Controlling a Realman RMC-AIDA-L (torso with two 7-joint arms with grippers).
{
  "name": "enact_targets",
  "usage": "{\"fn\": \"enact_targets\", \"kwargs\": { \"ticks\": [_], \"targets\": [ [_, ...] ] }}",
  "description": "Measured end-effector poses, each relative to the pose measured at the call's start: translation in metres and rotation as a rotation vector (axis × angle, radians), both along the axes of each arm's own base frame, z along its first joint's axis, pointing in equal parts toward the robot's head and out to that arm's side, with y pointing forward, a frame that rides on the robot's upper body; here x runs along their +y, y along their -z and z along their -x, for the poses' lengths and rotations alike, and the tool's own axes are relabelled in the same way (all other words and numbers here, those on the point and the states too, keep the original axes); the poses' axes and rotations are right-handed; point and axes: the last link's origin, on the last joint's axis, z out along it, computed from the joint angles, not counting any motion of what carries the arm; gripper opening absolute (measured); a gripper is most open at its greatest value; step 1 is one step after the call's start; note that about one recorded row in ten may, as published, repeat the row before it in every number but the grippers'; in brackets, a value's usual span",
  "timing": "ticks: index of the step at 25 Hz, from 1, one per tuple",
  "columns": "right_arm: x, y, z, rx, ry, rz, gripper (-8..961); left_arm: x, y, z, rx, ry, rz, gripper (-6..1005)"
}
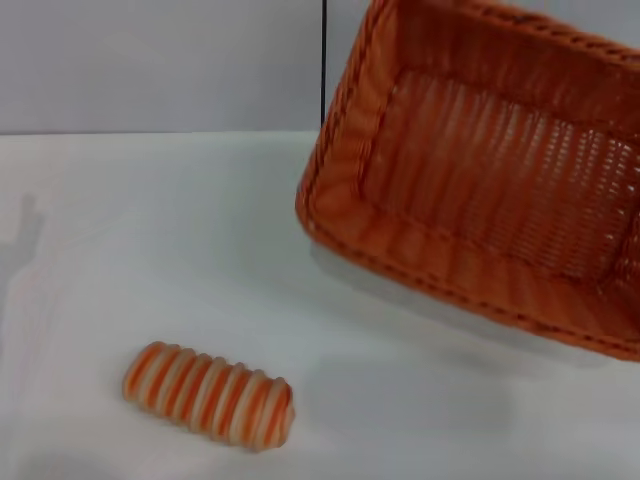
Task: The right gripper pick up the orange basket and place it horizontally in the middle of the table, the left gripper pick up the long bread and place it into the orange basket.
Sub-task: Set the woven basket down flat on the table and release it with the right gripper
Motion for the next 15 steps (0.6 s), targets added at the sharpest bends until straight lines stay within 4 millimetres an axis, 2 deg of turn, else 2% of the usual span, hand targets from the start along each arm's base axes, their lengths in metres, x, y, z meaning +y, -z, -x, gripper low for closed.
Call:
{"fn": "enact_targets", "kwargs": {
  "ticks": [7, 11, 15],
  "targets": [
    [0.008, 0.006, 0.020, -0.084, -0.084, 0.107, 220, -0.005, 0.007, -0.001, -0.027, -0.005, 0.014, 847],
    [0.014, 0.018, 0.036, -0.131, -0.145, 0.177, 224, -0.009, 0.013, -0.003, -0.040, -0.004, 0.033, 846],
    [0.017, 0.028, 0.043, -0.143, -0.176, 0.220, 229, -0.012, 0.015, -0.002, -0.049, -0.010, 0.035, 846]
  ]
}}
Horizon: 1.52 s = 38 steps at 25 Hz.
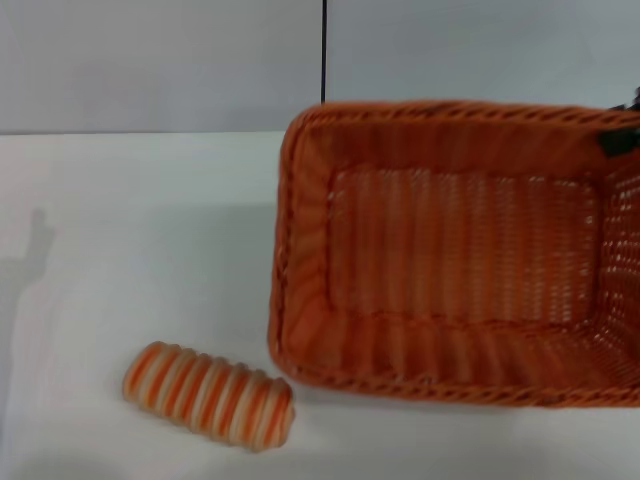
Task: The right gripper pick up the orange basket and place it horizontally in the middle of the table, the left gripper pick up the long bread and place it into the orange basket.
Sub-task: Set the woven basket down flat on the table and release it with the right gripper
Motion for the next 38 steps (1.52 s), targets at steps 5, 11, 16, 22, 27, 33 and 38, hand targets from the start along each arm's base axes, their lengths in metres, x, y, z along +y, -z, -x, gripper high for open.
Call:
{"fn": "enact_targets", "kwargs": {
  "ticks": [5, 11, 16, 22, 27, 33, 38],
  "targets": [
    [0.005, 0.025, 0.004, 0.008, -0.031, 0.069, 235, -0.002, 0.001, 0.000, -0.006, -0.004, 0.002, 845],
    [0.008, 0.046, 0.000, -0.008, -0.029, 0.064, 242, -0.003, 0.000, -0.001, -0.004, 0.006, -0.008, 845],
    [0.010, 0.051, -0.007, -0.002, -0.015, 0.048, 248, -0.003, -0.001, -0.001, -0.001, 0.008, -0.011, 844],
    [0.012, 0.061, -0.013, 0.011, -0.013, 0.043, 255, -0.003, -0.003, 0.000, 0.007, 0.009, -0.013, 844],
    [0.019, 0.069, -0.007, 0.016, -0.041, 0.010, 261, -0.003, -0.004, 0.000, 0.008, 0.009, -0.014, 843],
    [0.024, 0.081, 0.003, 0.014, -0.068, 0.007, 268, -0.003, -0.003, 0.000, 0.004, 0.009, -0.013, 843],
    [0.029, 0.087, 0.009, 0.014, -0.062, -0.005, 273, -0.003, -0.002, -0.001, 0.001, 0.008, -0.012, 842]
  ]
}}
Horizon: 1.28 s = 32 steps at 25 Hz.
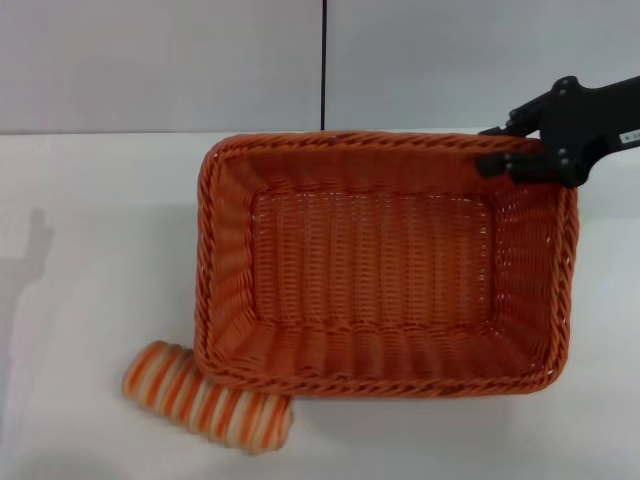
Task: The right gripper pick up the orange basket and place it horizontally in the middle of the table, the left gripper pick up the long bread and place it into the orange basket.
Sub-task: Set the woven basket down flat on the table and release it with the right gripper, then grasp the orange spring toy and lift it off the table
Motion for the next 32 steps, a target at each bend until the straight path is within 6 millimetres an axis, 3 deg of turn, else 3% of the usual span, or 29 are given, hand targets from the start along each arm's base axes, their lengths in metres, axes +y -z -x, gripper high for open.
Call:
{"fn": "enact_targets", "kwargs": {
  "ticks": [9, 10, 17, 21, 24, 25, 26, 28, 29, 30, 31, 32],
  "targets": [
    [0.003, 0.003, 0.000, -0.004, -0.011, -0.051, 284, 0.005, 0.000, -0.002, 0.003, 0.007, 0.004, 842],
    [0.004, 0.002, 0.000, -0.002, -0.014, -0.080, 484, 0.005, 0.000, -0.002, 0.003, 0.007, 0.005, 841],
    [0.005, -0.007, -0.007, 0.045, -0.024, -0.241, 501, 0.006, 0.000, -0.002, 0.005, 0.010, 0.005, 841],
    [-0.001, -0.022, -0.021, 0.182, 0.019, -0.375, 501, 0.007, -0.001, -0.002, 0.006, 0.011, 0.005, 840],
    [-0.017, -0.037, -0.043, 0.344, 0.093, -0.488, 501, 0.008, -0.001, -0.004, 0.019, 0.028, 0.015, 840],
    [-0.033, -0.046, -0.062, 0.461, 0.147, -0.561, 501, 0.009, -0.001, -0.007, 0.054, 0.069, 0.042, 840],
    [-0.033, -0.046, -0.062, 0.461, 0.147, -0.561, 501, 0.009, -0.001, -0.007, 0.054, 0.069, 0.042, 840],
    [-0.051, -0.053, -0.080, 0.571, 0.203, -0.635, 501, 0.009, -0.001, -0.007, 0.054, 0.069, 0.042, 840],
    [-0.062, -0.056, -0.092, 0.629, 0.240, -0.676, 501, 0.013, -0.009, -0.014, 0.131, 0.198, 0.105, 840],
    [-0.086, -0.061, -0.117, 0.734, 0.317, -0.771, 501, 0.018, -0.018, -0.014, 0.127, 0.251, 0.143, 840],
    [-0.086, -0.061, -0.117, 0.734, 0.317, -0.771, 501, 0.018, -0.018, -0.014, 0.127, 0.251, 0.143, 839],
    [-0.100, -0.063, -0.129, 0.784, 0.352, -0.826, 501, 0.022, -0.024, -0.014, 0.115, 0.291, 0.184, 839]
  ]
}}
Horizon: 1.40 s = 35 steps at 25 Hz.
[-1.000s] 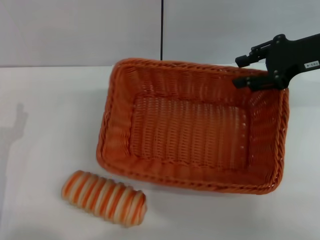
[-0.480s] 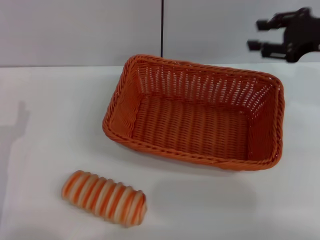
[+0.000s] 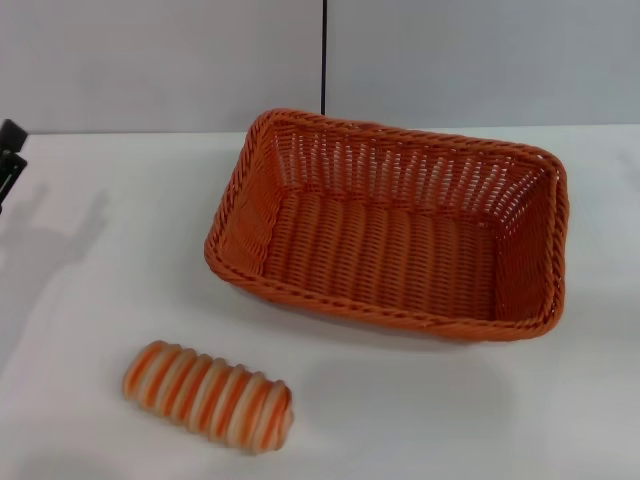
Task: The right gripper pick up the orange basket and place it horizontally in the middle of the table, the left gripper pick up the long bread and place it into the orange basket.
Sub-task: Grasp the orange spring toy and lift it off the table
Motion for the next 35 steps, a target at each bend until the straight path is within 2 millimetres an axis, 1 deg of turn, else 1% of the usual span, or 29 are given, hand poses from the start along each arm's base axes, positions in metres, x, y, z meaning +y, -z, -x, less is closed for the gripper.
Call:
{"fn": "enact_targets", "kwargs": {
  "ticks": [1, 2, 3, 4, 5, 8, 9, 11, 12, 13, 16, 18, 19, 21, 22, 24, 27, 28, 29, 33, 35],
  "targets": [
    [-0.014, -0.002, -0.012, 0.047, 0.038, -0.051, 501, 0.007, -0.010, 0.000, 0.003, 0.047, 0.079, 839],
    [-0.027, -0.002, -0.024, 0.084, 0.081, -0.100, 501, 0.011, -0.015, -0.002, 0.012, 0.073, 0.133, 839],
    [-0.036, -0.002, -0.032, 0.104, 0.111, -0.132, 501, 0.019, -0.024, -0.005, 0.042, 0.116, 0.233, 839],
    [-0.048, -0.002, -0.043, 0.126, 0.154, -0.171, 501, 0.019, -0.024, -0.005, 0.042, 0.116, 0.233, 839],
    [-0.056, -0.002, -0.048, 0.135, 0.180, -0.189, 501, 0.025, -0.033, -0.007, 0.084, 0.152, 0.331, 839],
    [-0.077, -0.004, -0.064, 0.155, 0.252, -0.226, 501, 0.033, -0.046, -0.010, 0.119, 0.171, 0.506, 839],
    [-0.077, -0.004, -0.064, 0.155, 0.252, -0.226, 501, 0.035, -0.052, -0.011, 0.131, 0.166, 0.569, 839],
    [-0.086, -0.008, -0.071, 0.182, 0.286, -0.256, 501, 0.034, -0.057, -0.011, 0.146, 0.164, 0.639, 838],
    [-0.090, -0.011, -0.074, 0.194, 0.299, -0.272, 501, 0.030, -0.062, -0.011, 0.159, 0.167, 0.681, 838],
    [-0.095, -0.015, -0.078, 0.210, 0.319, -0.295, 501, 0.025, -0.065, -0.011, 0.171, 0.172, 0.720, 838],
    [-0.098, -0.017, -0.082, 0.223, 0.340, -0.316, 501, 0.012, -0.070, -0.009, 0.190, 0.172, 0.793, 838],
    [-0.101, -0.019, -0.086, 0.236, 0.364, -0.334, 501, -0.002, -0.072, -0.004, 0.192, 0.162, 0.837, 838],
    [-0.101, -0.019, -0.088, 0.242, 0.377, -0.341, 501, -0.002, -0.072, -0.004, 0.192, 0.162, 0.837, 838],
    [-0.101, -0.019, -0.090, 0.248, 0.393, -0.346, 501, -0.009, -0.070, -0.001, 0.189, 0.159, 0.853, 837],
    [-0.100, -0.019, -0.091, 0.249, 0.399, -0.346, 501, -0.017, -0.065, 0.002, 0.193, 0.158, 0.864, 837],
    [-0.097, -0.019, -0.091, 0.248, 0.402, -0.346, 501, -0.019, -0.063, 0.003, 0.196, 0.159, 0.867, 837],
    [-0.093, -0.017, -0.090, 0.250, 0.408, -0.344, 501, -0.024, -0.050, 0.005, 0.215, 0.155, 0.880, 837],
    [-0.092, -0.016, -0.090, 0.251, 0.410, -0.343, 501, -0.025, -0.042, 0.007, 0.225, 0.142, 0.891, 837],
    [-0.091, -0.015, -0.091, 0.251, 0.414, -0.341, 501, -0.025, -0.042, 0.007, 0.225, 0.142, 0.891, 837],
    [-0.090, -0.015, -0.092, 0.251, 0.423, -0.340, 501, -0.027, -0.020, 0.010, 0.254, 0.114, 0.951, 836],
    [-0.090, -0.014, -0.092, 0.250, 0.425, -0.338, 501, -0.028, -0.013, 0.009, 0.260, 0.110, 0.969, 836]
  ]
}}
